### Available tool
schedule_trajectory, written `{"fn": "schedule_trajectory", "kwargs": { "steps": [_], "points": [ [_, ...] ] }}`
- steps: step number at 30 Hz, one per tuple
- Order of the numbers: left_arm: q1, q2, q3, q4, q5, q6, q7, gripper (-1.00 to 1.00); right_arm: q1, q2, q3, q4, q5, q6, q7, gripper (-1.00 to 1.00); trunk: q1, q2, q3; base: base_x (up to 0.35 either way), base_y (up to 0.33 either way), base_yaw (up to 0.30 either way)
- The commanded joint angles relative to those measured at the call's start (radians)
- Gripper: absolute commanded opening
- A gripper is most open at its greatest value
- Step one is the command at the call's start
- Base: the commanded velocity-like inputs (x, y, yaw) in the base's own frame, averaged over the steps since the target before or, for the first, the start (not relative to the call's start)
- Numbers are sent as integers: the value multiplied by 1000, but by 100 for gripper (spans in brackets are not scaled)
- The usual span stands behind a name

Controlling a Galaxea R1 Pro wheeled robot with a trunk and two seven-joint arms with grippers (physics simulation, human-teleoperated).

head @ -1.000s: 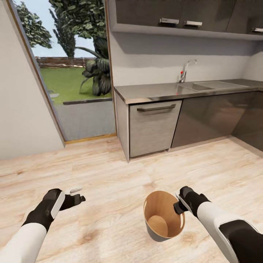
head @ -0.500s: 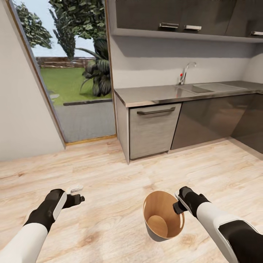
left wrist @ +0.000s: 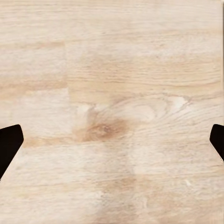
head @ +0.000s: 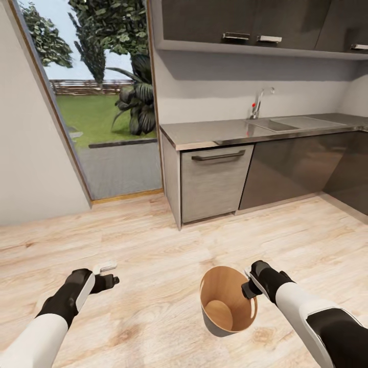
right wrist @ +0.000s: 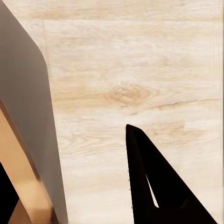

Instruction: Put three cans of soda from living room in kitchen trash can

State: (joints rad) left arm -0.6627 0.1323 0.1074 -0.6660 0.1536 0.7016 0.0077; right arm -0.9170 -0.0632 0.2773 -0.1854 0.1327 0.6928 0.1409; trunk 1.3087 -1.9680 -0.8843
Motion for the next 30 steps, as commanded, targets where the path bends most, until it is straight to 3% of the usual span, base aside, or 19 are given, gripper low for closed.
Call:
{"fn": "schedule_trajectory", "kwargs": {
  "steps": [1,10,30],
  "points": [
    [0,-1,-1,1,-1,-10,0,100,0,0,-7,0,-17,1,3,-100,0,0,0,0,0,0],
    [0,-3,-1,28,-4,-84,5,100,0,1,-4,0,-18,0,3,-100,0,0,0,-86,0,0],
    [0,-4,-2,42,-3,-95,6,100,0,3,-1,0,-20,-1,3,-100,0,0,0,-315,0,0]
  ]
}}
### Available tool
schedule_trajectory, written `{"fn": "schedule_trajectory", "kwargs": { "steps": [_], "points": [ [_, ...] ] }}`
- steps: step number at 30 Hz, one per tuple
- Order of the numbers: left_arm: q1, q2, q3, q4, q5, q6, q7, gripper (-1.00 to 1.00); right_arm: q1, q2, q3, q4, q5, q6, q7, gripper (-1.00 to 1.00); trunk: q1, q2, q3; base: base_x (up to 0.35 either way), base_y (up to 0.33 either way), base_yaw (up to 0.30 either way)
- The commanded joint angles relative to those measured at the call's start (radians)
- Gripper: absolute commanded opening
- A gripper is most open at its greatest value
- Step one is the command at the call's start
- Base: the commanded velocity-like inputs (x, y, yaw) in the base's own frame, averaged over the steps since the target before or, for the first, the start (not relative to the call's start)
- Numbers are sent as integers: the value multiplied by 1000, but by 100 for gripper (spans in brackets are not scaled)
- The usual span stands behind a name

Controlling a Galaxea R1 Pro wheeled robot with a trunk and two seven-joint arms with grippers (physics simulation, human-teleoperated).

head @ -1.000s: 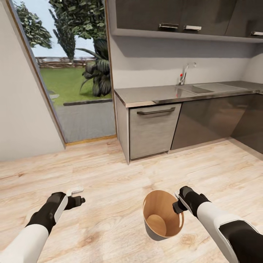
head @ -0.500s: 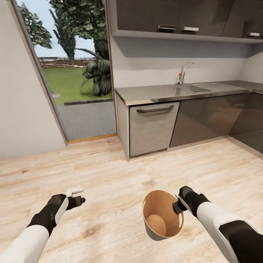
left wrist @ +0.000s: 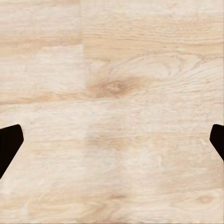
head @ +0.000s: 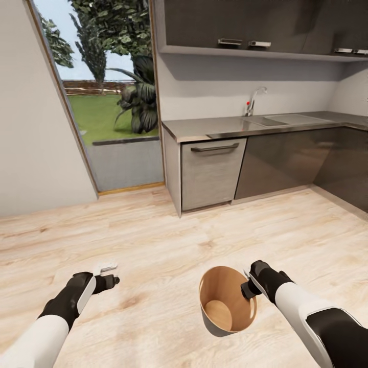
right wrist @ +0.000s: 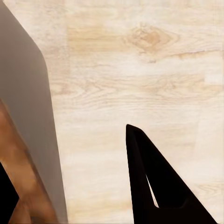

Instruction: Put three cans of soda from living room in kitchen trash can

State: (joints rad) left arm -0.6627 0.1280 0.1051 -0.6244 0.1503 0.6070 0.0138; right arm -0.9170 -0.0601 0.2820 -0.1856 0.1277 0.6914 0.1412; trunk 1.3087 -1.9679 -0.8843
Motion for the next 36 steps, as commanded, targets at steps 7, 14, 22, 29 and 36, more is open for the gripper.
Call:
{"fn": "schedule_trajectory", "kwargs": {
  "steps": [7,14,22,29,36],
  "points": [
    [0,-1,-1,0,0,-1,0,100,0,2,-6,0,-16,0,4,-100,0,0,0,-323,0,0],
    [0,-1,-1,0,0,-1,-1,100,0,2,-4,0,-16,0,4,-100,0,0,0,-138,0,0],
    [0,-1,-1,5,0,-21,-3,100,0,7,-5,0,-17,0,4,-100,0,0,0,-12,0,0],
    [0,-1,-1,24,0,-34,-4,100,0,16,-6,0,-16,0,4,-100,0,0,0,-1,0,0],
    [0,-1,-1,29,0,-36,-5,100,0,22,-6,1,-16,0,4,-100,0,0,-3,0,0,102]
  ]
}}
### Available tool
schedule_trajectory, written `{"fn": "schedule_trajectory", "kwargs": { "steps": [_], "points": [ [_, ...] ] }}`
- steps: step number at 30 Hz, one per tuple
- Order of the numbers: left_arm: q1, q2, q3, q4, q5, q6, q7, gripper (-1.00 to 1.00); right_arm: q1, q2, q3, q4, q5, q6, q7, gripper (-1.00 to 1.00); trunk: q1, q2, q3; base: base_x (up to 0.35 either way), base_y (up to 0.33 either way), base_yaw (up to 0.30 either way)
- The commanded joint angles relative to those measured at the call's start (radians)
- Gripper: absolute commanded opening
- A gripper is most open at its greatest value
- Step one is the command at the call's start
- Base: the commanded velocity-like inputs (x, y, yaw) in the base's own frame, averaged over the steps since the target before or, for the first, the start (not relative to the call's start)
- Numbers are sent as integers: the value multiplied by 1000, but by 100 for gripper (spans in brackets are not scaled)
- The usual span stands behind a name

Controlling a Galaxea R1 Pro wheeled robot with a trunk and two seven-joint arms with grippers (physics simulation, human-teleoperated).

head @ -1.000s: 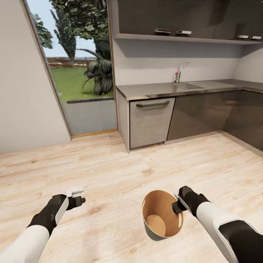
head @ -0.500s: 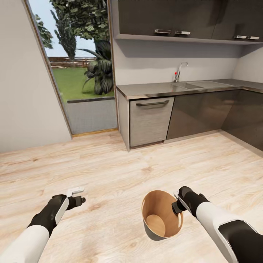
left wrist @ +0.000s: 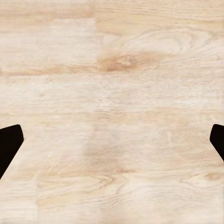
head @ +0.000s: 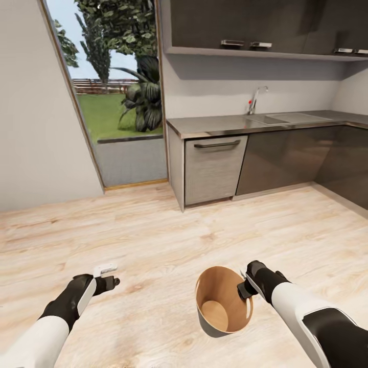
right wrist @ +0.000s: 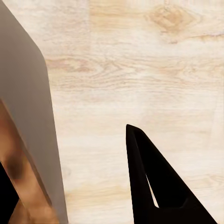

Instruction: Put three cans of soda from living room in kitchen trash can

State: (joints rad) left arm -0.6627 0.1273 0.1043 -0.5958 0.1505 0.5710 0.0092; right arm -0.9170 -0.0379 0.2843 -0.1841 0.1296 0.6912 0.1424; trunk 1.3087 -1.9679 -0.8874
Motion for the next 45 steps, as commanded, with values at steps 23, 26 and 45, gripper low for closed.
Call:
{"fn": "schedule_trajectory", "kwargs": {
  "steps": [23,26,45],
  "points": [
    [0,0,0,-1,1,0,3,100,0,7,-8,1,-18,1,2,-100,0,0,-15,0,0,211],
    [0,0,0,-1,1,0,4,100,0,7,-8,1,-18,1,3,-100,0,0,-18,0,0,214],
    [0,0,0,1,1,0,5,100,0,10,-8,2,-18,1,2,-100,0,0,-32,0,0,214]
  ]
}}
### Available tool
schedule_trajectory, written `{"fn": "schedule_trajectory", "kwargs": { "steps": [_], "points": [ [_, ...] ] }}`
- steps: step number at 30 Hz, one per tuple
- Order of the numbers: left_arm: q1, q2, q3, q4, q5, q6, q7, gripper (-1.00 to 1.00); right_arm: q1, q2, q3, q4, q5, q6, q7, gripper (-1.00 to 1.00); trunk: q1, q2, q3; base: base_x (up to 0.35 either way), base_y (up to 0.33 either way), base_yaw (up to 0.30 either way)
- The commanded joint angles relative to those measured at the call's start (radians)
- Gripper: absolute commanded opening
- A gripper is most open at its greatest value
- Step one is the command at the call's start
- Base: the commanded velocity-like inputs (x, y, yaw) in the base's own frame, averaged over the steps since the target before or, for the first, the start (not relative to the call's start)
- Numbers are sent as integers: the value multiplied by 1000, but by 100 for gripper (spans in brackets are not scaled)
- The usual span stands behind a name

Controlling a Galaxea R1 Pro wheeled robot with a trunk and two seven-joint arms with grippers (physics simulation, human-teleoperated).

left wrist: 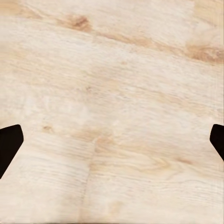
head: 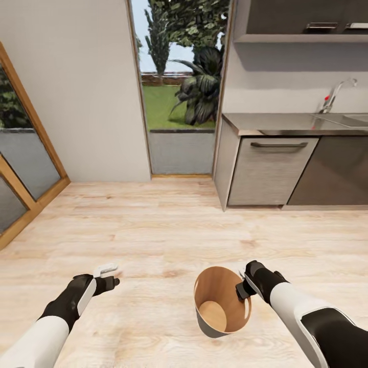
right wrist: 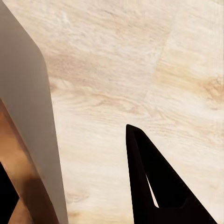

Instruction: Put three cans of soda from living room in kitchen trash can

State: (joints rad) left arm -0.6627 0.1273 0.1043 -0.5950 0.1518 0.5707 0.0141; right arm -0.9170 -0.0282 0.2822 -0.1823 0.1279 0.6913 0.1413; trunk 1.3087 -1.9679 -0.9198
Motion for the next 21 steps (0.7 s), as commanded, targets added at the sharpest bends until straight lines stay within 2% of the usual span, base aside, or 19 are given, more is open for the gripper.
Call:
{"fn": "schedule_trajectory", "kwargs": {
  "steps": [1,16,18,20,21],
  "points": [
    [0,0,0,1,-1,0,-1,100,0,0,-6,0,-16,1,3,-100,0,0,-1,0,0,214],
    [0,7,-1,1,-1,4,-34,100,4,1,-14,1,-19,0,0,-100,0,0,-13,0,0,214],
    [0,9,-1,1,-1,5,-45,100,6,0,-30,5,-20,0,0,-100,0,0,-14,0,0,214],
    [0,9,-2,1,-1,8,-60,100,25,-3,-65,4,-20,-8,1,-100,0,0,-16,0,0,214],
    [0,8,-4,1,-1,10,-67,100,44,-4,-94,3,-19,-31,1,-100,0,0,-17,0,0,214]
  ]
}}
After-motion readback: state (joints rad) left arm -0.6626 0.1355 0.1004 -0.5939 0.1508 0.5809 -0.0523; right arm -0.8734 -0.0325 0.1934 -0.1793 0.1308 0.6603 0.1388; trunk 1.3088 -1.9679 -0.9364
